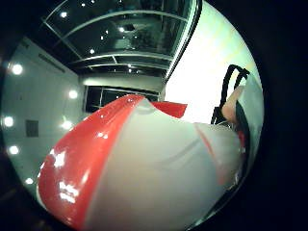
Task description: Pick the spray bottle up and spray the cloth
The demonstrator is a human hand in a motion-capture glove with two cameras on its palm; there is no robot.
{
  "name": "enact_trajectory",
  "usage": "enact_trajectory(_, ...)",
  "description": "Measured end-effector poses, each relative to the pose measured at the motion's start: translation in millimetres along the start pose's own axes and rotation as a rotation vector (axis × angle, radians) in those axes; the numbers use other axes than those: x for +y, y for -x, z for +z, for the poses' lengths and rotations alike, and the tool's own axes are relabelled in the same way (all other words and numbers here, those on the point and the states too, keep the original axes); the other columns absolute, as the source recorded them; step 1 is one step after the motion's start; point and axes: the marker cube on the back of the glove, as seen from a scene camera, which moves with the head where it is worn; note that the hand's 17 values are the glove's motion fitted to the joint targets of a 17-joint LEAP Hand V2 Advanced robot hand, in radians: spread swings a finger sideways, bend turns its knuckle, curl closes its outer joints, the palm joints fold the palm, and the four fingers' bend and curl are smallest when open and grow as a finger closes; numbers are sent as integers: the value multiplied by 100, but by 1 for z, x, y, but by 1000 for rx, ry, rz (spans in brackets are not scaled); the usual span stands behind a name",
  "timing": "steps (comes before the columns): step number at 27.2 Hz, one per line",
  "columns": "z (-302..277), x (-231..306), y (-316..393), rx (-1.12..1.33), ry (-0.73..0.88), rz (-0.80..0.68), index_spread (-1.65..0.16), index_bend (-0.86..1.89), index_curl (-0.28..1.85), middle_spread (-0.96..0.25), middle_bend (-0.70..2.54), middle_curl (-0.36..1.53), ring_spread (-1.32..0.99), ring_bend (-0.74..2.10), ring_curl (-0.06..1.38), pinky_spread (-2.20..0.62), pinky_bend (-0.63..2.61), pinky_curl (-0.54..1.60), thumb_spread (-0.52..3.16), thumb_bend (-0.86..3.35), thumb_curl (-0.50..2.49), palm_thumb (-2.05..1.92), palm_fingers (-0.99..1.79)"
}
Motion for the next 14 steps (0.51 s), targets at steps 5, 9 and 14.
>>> enact_trajectory(5,4,3,25,186,184,-90,-22,45,44,-11,56,47,-15,56,41,-16,30,32,24,-1,55,100,139)
enact_trajectory(9,7,16,55,400,370,-158,-21,46,45,-11,57,48,-15,57,42,-19,31,33,16,-2,57,100,139)
enact_trajectory(14,13,42,88,656,539,-199,-21,46,47,-11,58,48,-16,57,43,-20,32,34,9,-3,59,100,139)
